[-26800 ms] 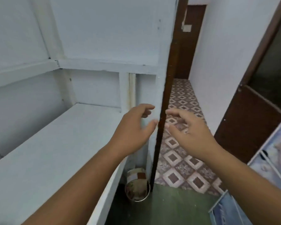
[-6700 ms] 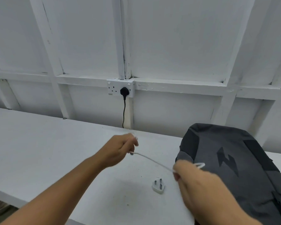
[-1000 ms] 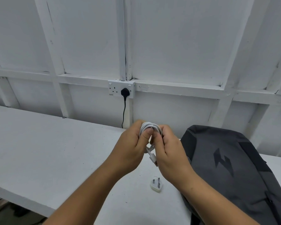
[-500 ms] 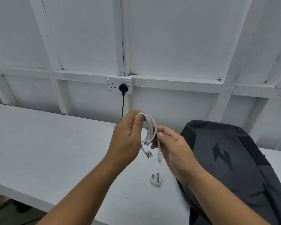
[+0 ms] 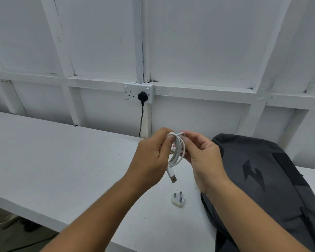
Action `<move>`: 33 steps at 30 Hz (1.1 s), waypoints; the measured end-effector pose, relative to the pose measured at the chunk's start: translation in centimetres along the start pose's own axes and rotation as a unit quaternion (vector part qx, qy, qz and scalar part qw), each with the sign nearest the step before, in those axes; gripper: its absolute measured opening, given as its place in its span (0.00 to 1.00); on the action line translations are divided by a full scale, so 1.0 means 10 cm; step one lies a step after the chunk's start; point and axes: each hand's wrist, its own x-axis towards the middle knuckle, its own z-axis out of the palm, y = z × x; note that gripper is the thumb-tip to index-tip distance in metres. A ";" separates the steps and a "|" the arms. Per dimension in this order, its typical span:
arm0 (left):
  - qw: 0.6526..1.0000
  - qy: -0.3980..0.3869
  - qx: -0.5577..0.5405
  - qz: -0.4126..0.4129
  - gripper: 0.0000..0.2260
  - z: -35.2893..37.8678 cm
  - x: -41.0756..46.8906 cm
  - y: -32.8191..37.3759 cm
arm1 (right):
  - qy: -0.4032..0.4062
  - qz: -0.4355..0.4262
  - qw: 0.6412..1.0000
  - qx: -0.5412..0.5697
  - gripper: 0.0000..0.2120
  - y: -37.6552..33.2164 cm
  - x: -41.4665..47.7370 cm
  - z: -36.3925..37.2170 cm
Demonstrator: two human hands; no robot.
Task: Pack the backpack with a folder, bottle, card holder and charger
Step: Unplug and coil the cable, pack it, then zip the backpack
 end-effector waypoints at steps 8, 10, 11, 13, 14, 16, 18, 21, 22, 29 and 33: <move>1.000 0.003 0.012 0.001 0.11 -0.05 0.03 -0.08 | -0.118 0.081 0.988 0.053 0.09 0.06 -0.06 0.09; 1.000 -0.003 0.019 -0.002 0.09 -0.08 0.04 -0.12 | -0.160 0.095 0.980 0.070 0.14 0.05 -0.08 0.08; 1.000 -0.006 0.023 -0.003 0.09 -0.08 0.03 -0.13 | -0.179 0.101 0.975 0.086 0.16 0.03 -0.10 0.08; 1.000 -0.008 0.029 -0.001 0.09 -0.07 0.01 -0.14 | -0.223 0.103 0.965 0.093 0.18 -0.03 -0.13 0.08; 0.999 -0.010 0.030 0.001 0.09 -0.07 0.01 -0.14 | -0.245 0.097 0.962 0.073 0.18 -0.06 -0.15 0.08; 0.999 -0.025 0.030 0.003 0.08 -0.08 0.01 -0.13 | -0.276 0.079 0.958 -0.012 0.14 -0.10 -0.19 0.08; 0.998 -0.046 0.035 0.004 0.06 -0.11 0.01 -0.12 | -0.286 0.070 0.950 -0.107 0.14 -0.16 -0.20 0.08; 0.998 -0.069 0.016 -0.001 0.07 -0.15 0.01 -0.10 | -0.319 0.074 0.934 -0.145 0.14 -0.25 -0.19 0.04; 0.997 -0.076 0.003 -0.009 0.08 -0.17 0.01 -0.10 | -0.333 0.076 0.929 -0.145 0.11 -0.28 -0.20 0.02; 0.988 -0.132 -0.059 -0.060 0.13 -0.27 0.00 -0.10 | -0.354 0.062 0.915 -0.182 0.11 -0.37 -0.25 -0.06; 0.978 -0.167 -0.098 -0.082 0.14 -0.27 -0.01 -0.09 | -0.280 0.032 0.939 -0.198 0.11 -0.32 -0.33 0.01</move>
